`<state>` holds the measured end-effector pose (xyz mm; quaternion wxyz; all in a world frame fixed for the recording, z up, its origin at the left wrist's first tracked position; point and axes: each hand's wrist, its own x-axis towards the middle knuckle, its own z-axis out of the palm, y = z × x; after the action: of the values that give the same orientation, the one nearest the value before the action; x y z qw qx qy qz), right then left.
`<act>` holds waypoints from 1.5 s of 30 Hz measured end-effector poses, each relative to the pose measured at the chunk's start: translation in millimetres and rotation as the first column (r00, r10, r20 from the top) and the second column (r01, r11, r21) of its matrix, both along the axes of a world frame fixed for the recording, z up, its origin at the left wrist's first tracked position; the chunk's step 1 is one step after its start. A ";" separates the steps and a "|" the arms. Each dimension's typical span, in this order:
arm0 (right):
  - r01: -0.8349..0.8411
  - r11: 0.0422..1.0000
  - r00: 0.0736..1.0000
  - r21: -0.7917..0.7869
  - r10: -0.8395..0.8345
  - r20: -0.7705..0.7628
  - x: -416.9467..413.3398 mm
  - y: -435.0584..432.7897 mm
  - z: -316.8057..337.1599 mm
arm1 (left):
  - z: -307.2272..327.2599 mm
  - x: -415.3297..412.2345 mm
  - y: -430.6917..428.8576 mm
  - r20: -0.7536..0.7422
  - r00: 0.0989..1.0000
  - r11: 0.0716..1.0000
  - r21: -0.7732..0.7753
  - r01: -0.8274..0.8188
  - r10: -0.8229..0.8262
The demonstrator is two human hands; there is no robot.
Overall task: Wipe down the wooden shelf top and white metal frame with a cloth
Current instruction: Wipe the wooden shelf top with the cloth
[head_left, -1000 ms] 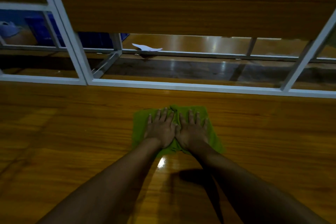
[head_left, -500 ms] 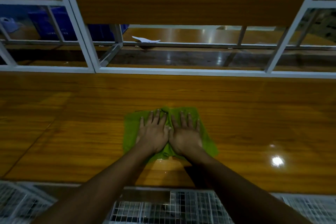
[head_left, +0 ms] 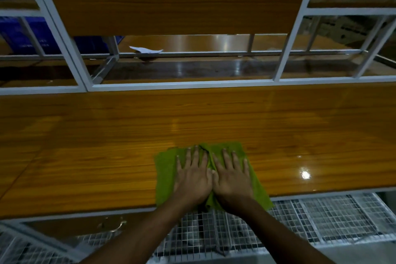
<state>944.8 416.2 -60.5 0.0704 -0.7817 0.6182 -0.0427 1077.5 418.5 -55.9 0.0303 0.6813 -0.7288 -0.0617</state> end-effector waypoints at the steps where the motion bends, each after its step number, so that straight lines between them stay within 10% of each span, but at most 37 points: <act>1: 0.011 1.000 1.000 -0.005 -0.011 -0.006 -7.7 -2.3 -0.5 | -0.3 -7.1 -3.8 -0.010 1.000 1.000 -0.007 0.016 -0.016; 20: 0.086 0.996 0.993 0.022 -0.084 -0.078 40.1 -102.4 -1.4 | -4.5 39.3 -103.4 -0.045 0.999 1.000 -0.005 0.020 -0.021; 32: -0.193 0.981 0.980 0.023 0.194 -0.043 177.3 -44.0 4.0 | -1.3 176.7 -19.5 0.030 0.982 0.982 -0.010 -0.186 0.187; 45: -0.237 0.971 0.971 -0.014 0.238 0.013 128.4 22.5 1.0 | 0.0 130.2 47.2 0.064 0.980 0.982 -0.002 -0.190 0.190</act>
<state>1073.2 438.7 -59.6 0.0749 -0.8501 0.5194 -0.0436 1207.7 465.7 -56.0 0.0113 0.7494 -0.6610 -0.0380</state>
